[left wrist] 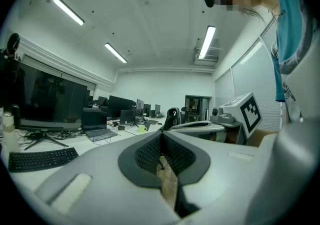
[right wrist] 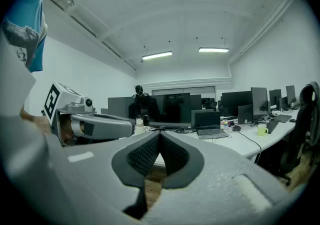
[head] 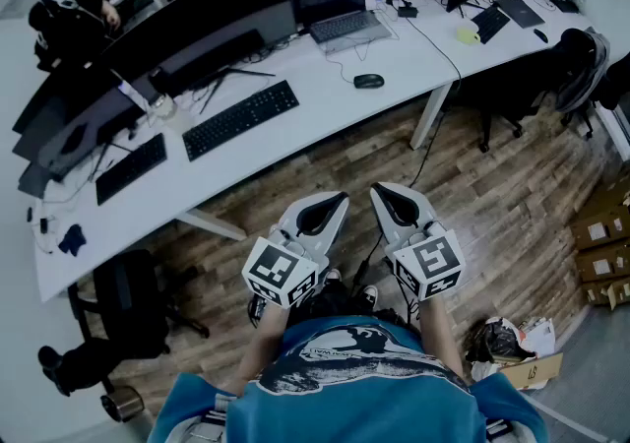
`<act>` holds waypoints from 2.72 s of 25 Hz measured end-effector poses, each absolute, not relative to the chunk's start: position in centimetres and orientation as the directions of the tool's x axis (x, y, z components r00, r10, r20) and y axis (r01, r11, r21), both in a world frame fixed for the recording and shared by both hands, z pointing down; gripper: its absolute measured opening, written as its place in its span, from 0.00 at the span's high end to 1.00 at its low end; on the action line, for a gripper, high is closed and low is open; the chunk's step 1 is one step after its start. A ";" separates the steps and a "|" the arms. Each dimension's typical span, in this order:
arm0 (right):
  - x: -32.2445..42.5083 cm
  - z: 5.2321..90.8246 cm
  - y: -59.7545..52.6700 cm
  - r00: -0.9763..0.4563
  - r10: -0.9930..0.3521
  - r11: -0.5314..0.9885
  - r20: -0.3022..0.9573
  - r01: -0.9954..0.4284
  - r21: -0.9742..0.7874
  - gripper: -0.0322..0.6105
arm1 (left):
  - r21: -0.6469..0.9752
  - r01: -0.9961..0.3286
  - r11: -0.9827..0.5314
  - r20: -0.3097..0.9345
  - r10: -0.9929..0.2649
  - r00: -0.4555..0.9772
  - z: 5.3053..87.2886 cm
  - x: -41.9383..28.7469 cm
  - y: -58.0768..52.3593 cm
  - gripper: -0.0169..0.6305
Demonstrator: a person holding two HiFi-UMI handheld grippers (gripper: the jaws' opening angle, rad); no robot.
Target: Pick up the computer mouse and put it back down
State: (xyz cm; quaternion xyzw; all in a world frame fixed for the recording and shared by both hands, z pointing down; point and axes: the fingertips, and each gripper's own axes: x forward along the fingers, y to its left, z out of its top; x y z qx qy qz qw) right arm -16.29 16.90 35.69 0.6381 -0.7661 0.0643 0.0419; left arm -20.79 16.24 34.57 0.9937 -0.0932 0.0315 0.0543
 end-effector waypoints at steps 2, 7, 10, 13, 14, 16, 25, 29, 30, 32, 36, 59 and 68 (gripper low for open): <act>-16.2 35.5 16.9 -0.178 -0.974 0.176 0.138 -0.984 -0.028 0.95 | 0.104 -0.192 -0.976 0.080 -0.185 0.980 34.3 -20.6 16.3 0.95; -15.5 35.6 17.2 -0.167 -0.977 0.171 0.132 -0.985 0.014 0.95 | 0.095 -0.194 -0.976 0.081 -0.187 0.979 34.5 -20.1 16.4 0.95; -14.8 35.7 17.9 -0.166 -0.978 0.168 0.127 -0.986 -0.001 0.95 | 0.092 -0.199 -0.976 0.080 -0.192 0.978 34.7 -19.6 16.7 0.95; -13.9 36.0 18.8 -0.167 -0.978 0.167 0.126 -0.986 -0.009 0.95 | 0.094 -0.208 -0.974 0.086 -0.200 0.976 34.9 -19.0 17.4 0.95; -13.7 36.2 19.1 -0.169 -0.978 0.169 0.126 -0.986 -0.013 0.95 | 0.096 -0.211 -0.973 0.087 -0.203 0.975 34.9 -18.8 17.7 0.95; -13.4 36.6 19.7 -0.178 -0.976 0.176 0.124 -0.984 -0.026 0.94 | 0.098 -0.218 -0.971 0.083 -0.210 0.974 35.3 -18.5 18.4 0.95; -12.4 38.3 20.5 -0.231 -0.966 0.222 0.117 -0.972 -0.081 0.93 | 0.107 -0.245 -0.964 0.119 -0.233 0.965 36.7 -17.6 20.0 0.95; -11.7 38.2 19.2 -0.240 -0.965 0.231 0.102 -0.968 -0.094 0.92 | 0.092 -0.260 -0.961 0.118 -0.249 0.961 36.3 -17.1 18.6 0.95; -11.5 38.2 18.7 -0.241 -0.965 0.232 0.100 -0.968 -0.099 0.92 | 0.092 -0.260 -0.961 0.121 -0.248 0.961 36.4 -16.9 18.1 0.95; -11.1 38.3 17.7 -0.244 -0.965 0.233 0.099 -0.966 -0.107 0.92 | 0.094 -0.255 -0.962 0.129 -0.243 0.961 36.6 -16.3 17.0 0.95; -9.2 38.8 15.0 -0.237 -0.965 0.225 0.112 -0.968 -0.106 0.92 | 0.097 -0.236 -0.967 0.132 -0.222 0.966 37.1 -14.0 14.0 0.95; 2.3 40.5 -8.3 -0.133 -0.961 0.112 0.244 -0.989 -0.100 0.89 | 0.164 -0.168 -0.972 0.123 -0.148 0.981 37.9 -2.9 -12.2 0.95; 3.4 42.0 -12.9 -0.130 -0.947 0.101 0.294 -0.989 -0.111 0.89 | 0.199 -0.164 -0.966 0.129 -0.140 0.982 38.9 -1.9 -17.1 0.95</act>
